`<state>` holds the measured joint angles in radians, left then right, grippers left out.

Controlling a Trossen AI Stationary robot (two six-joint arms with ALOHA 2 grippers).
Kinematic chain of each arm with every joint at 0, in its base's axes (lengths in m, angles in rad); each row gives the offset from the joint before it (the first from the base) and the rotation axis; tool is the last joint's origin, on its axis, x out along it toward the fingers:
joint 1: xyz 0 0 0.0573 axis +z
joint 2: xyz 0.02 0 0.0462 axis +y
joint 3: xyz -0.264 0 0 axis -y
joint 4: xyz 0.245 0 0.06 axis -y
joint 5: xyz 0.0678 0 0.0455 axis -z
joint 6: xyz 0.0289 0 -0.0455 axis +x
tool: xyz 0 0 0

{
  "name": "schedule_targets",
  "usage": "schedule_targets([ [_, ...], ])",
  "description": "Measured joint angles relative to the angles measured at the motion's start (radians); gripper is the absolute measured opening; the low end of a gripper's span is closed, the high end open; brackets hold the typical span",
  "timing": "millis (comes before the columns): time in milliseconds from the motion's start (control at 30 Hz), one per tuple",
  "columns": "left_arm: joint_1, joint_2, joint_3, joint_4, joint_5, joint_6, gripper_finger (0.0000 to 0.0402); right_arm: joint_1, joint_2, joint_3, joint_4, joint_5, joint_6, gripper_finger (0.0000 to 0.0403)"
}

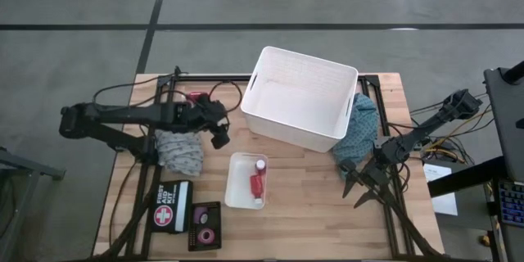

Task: Pick & Place Medicine items
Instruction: Put the red medicine bottle into the small white bin

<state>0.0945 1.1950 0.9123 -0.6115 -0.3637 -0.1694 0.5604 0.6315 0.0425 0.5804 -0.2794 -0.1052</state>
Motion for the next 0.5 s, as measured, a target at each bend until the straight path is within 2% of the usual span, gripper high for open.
schedule_targets([
  [200,-0.083,0.0,0.02,0.049,0.048,0.239,0.0205,0.0,0.0,0.0,0.0,0.0,-0.002,0.0206],
  [300,-0.113,0.0,0.04,0.049,0.115,0.354,0.0204,0.0,0.0,0.0,0.0,0.0,-0.001,0.0206],
  [400,-0.136,0.0,0.063,0.049,0.199,0.38,0.0204,0.0,0.0,0.0,0.0,0.0,0.0,0.0206],
  [500,-0.19,0.0,0.076,0.04,0.223,0.363,0.0204,0.0,0.0,0.0,0.0,0.0,-0.002,0.0206],
])
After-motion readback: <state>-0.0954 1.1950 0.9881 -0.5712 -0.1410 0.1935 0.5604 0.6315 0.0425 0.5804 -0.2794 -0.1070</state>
